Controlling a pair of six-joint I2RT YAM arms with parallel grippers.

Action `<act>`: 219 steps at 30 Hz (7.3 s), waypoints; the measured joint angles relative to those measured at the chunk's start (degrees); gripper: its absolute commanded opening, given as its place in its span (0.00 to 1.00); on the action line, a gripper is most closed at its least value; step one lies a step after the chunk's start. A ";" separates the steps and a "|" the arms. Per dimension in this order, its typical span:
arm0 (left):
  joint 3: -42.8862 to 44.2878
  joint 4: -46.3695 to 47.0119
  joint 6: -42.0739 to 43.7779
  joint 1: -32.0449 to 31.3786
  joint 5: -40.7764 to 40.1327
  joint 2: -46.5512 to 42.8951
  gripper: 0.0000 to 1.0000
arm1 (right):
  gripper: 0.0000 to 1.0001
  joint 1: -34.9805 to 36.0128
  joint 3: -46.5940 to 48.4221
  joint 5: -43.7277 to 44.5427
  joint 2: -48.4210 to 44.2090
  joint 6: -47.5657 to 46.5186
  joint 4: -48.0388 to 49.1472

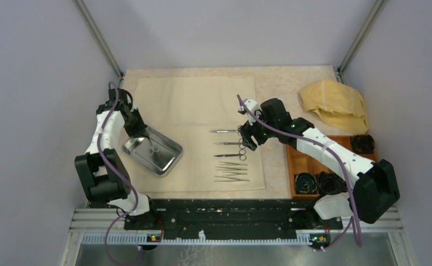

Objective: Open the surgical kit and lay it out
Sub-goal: Pick up the medical item from the container, then place the medical item in the surgical kit.

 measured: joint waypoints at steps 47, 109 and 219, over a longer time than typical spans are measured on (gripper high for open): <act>-10.82 52.02 -27.85 -26.91 52.81 -17.79 0.00 | 0.44 -1.22 -4.85 -34.84 7.19 59.43 65.33; 1.70 13.57 -8.81 -26.18 10.47 -27.82 0.95 | 0.00 6.47 20.46 2.93 26.91 -33.88 -11.52; 8.20 8.07 5.92 -30.16 1.22 -25.49 0.99 | 0.62 5.22 31.43 4.61 26.58 -19.30 -19.19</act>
